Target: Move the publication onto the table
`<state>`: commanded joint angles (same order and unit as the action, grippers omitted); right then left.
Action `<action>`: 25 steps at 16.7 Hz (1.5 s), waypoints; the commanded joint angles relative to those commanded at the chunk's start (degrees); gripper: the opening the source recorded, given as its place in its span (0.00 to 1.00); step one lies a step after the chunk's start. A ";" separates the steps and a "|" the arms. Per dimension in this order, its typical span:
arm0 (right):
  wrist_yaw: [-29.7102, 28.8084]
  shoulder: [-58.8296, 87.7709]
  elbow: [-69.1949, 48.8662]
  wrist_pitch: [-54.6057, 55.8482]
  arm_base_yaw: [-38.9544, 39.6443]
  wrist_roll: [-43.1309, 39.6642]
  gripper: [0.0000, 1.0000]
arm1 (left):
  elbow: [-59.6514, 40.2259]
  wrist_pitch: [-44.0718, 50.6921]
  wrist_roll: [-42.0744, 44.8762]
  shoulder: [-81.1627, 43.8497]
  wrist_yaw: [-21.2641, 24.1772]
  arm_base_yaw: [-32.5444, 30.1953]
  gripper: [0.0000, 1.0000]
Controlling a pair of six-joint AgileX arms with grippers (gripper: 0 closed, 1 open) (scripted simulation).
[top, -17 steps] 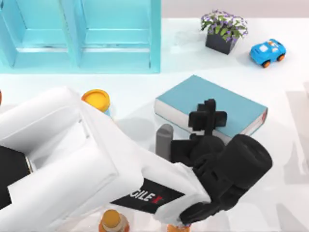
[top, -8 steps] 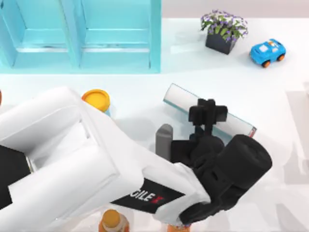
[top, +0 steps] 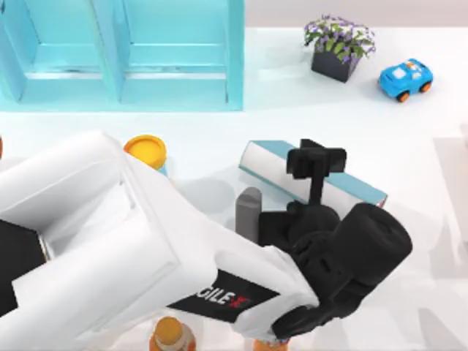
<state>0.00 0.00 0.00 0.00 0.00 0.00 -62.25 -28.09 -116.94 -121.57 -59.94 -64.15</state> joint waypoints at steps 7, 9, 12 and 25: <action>0.00 0.00 0.00 0.00 0.00 0.00 1.00 | -4.68 5.01 -1.60 1.07 -1.19 -4.78 1.00; 0.00 0.00 0.00 0.00 0.00 0.00 1.00 | -8.23 9.55 -4.73 2.19 -2.56 -8.80 1.00; 0.00 0.00 0.00 0.00 0.00 0.00 1.00 | -13.07 17.88 -11.67 4.12 -4.85 -15.19 1.00; 0.00 0.00 0.00 0.00 0.00 0.00 1.00 | -2.70 53.19 -47.69 5.83 -13.46 -22.87 1.00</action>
<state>0.00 0.00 0.00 0.00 0.00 0.00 -64.95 25.10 -164.62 -115.74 -73.40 -87.02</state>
